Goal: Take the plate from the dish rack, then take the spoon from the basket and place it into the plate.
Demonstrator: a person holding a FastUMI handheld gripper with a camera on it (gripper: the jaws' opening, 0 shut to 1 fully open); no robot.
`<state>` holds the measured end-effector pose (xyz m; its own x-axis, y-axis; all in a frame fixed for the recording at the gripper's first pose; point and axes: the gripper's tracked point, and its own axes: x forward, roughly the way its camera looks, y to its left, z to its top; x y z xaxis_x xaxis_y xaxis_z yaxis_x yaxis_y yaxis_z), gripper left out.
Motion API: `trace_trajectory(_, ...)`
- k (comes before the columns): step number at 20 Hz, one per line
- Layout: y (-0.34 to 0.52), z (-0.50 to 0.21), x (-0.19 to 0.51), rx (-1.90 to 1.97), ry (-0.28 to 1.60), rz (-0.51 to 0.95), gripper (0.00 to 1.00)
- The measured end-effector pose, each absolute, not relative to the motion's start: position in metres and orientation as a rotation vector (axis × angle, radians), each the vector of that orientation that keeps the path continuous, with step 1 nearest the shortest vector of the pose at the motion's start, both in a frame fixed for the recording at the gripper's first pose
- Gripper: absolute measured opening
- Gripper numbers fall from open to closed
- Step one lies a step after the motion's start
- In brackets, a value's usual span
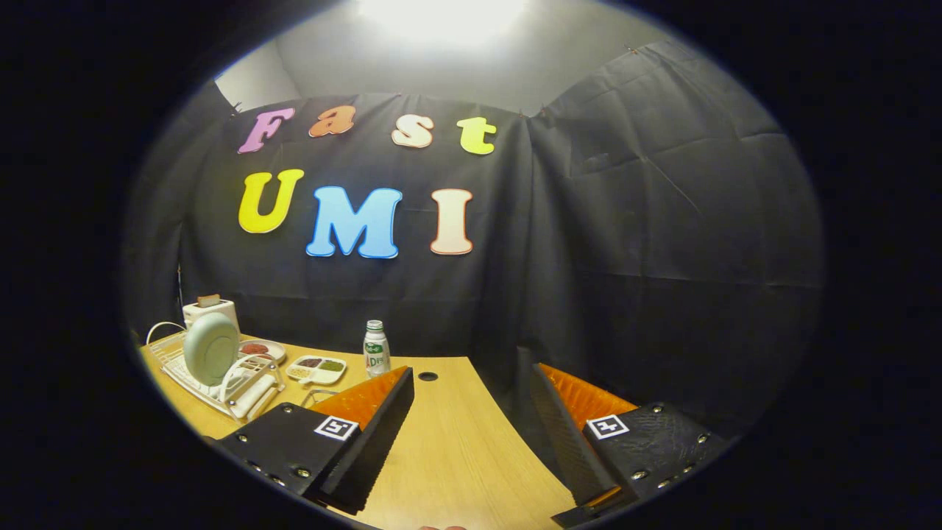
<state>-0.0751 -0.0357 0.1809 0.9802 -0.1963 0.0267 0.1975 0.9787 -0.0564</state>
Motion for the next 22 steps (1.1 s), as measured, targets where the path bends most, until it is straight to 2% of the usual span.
trace_trajectory(6, 0.091, 0.218, -0.071, -0.005, -0.039, -0.020, 0.97)
trace_trajectory(12, 0.221, 0.225, -0.027, 0.089, -0.002, 0.084, 0.97)
trace_trajectory(16, 0.287, 0.207, 0.019, 0.136, 0.080, 0.116, 0.97)
trace_trajectory(22, 0.357, 0.146, 0.082, 0.218, 0.302, 0.141, 0.98)
